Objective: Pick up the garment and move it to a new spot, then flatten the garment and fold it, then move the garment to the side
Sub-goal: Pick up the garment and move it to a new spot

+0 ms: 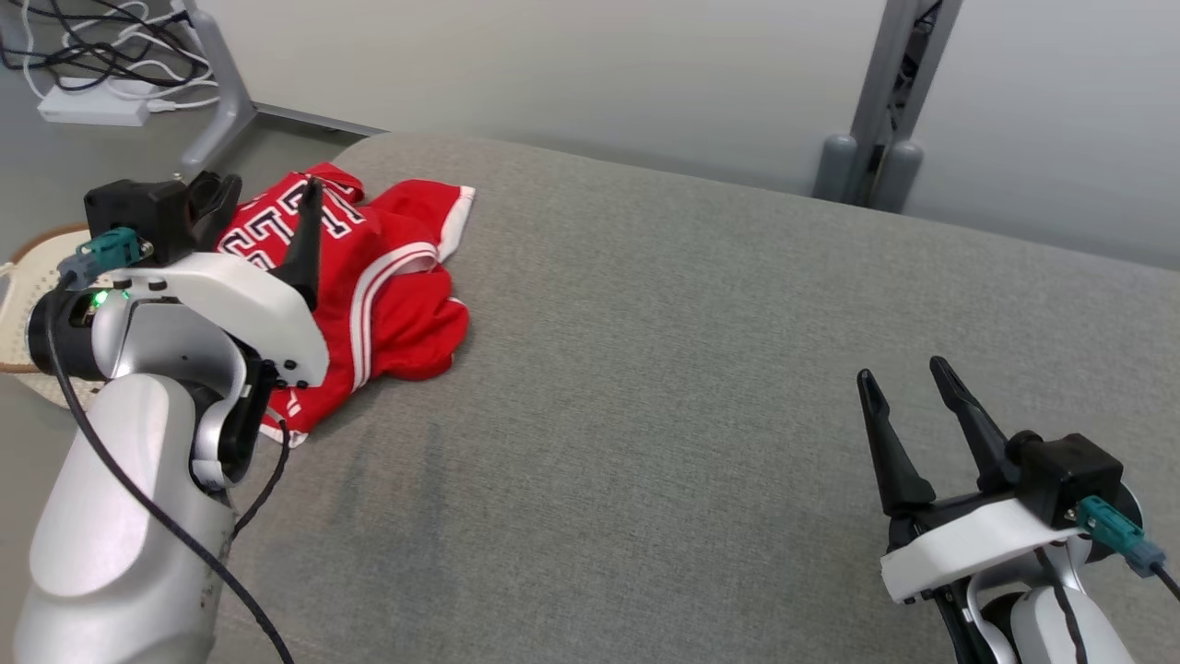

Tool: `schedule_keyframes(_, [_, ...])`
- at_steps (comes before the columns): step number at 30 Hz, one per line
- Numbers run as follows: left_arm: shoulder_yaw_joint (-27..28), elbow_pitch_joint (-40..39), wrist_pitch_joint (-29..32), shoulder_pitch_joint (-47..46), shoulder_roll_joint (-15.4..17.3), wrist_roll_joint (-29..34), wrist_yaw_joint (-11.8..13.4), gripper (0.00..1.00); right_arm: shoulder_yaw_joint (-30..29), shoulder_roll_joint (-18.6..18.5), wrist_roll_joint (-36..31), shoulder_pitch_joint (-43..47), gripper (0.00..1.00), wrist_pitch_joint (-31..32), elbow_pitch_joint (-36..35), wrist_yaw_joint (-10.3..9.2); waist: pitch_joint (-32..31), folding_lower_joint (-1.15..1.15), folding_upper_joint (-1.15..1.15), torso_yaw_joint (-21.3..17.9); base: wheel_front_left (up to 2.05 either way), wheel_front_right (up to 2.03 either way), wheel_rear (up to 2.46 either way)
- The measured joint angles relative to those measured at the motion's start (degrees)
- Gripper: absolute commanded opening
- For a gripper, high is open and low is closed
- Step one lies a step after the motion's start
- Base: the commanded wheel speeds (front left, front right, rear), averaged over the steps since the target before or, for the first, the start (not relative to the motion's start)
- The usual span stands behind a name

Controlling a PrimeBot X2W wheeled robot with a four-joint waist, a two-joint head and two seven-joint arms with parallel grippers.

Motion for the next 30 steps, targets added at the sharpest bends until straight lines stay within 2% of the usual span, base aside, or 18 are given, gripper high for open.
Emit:
schedule_keyframes(4, [0.5,11.0,2.8,-3.3,1.4,-1.2,-1.3,1.00,0.0,0.0,-0.4,-1.3,1.00,0.5,-0.6,0.00,2.2,0.00,0.00,-2.8,0.00,0.00,0.00])
schedule_keyframes(9, [1.6,23.9,2.4,-6.7,2.9,-2.3,-2.2,1.00,0.0,0.0,-1.3,-3.1,1.00,1.1,-1.6,0.00,6.0,0.00,0.00,-5.7,0.00,0.00,0.00])
schedule_keyframes(10, [1.6,23.9,2.4,-6.7,2.9,-2.3,-2.2,1.00,0.0,0.0,-1.3,-3.1,1.00,1.1,-1.6,0.00,6.0,0.00,0.00,-5.7,0.00,0.00,0.00])
schedule_keyframes(16, [3.2,35.2,-0.6,-9.9,4.2,-3.0,-1.4,1.00,0.4,0.0,-1.9,-4.6,1.00,1.3,-2.2,0.00,10.3,0.00,0.00,-9.0,0.00,0.00,0.00])
schedule_keyframes(21, [3.7,41.8,-2.6,-12.4,4.6,-3.6,-1.8,1.00,0.3,0.0,-2.3,-5.2,1.00,1.3,-2.3,0.00,12.9,0.00,0.00,-10.5,0.00,0.00,0.00])
schedule_keyframes(22, [3.7,42.8,-3.0,-12.7,4.4,-3.9,-2.0,0.59,0.2,0.0,-2.3,-5.4,1.00,1.3,-2.3,0.00,13.1,0.00,0.00,-10.6,0.00,0.00,0.00])
schedule_keyframes(23, [3.7,43.6,-3.6,-13.1,4.3,-4.0,-2.0,0.04,0.2,0.0,-2.3,-5.4,1.00,1.3,-2.3,0.00,13.2,0.00,0.00,-10.7,0.00,0.00,0.00])
schedule_keyframes(24, [3.8,44.3,-4.2,-13.4,4.3,-4.0,-2.1,0.00,0.1,0.0,-2.3,-5.4,1.00,1.3,-2.3,0.00,13.2,0.00,0.00,-10.6,0.00,0.00,0.00])
schedule_keyframes(30, [3.9,46.6,-9.8,-15.5,4.3,-4.5,-3.1,0.00,-0.4,0.0,-2.4,-5.3,1.00,1.3,-2.0,0.00,11.7,0.00,0.00,-9.7,0.00,0.00,0.00])
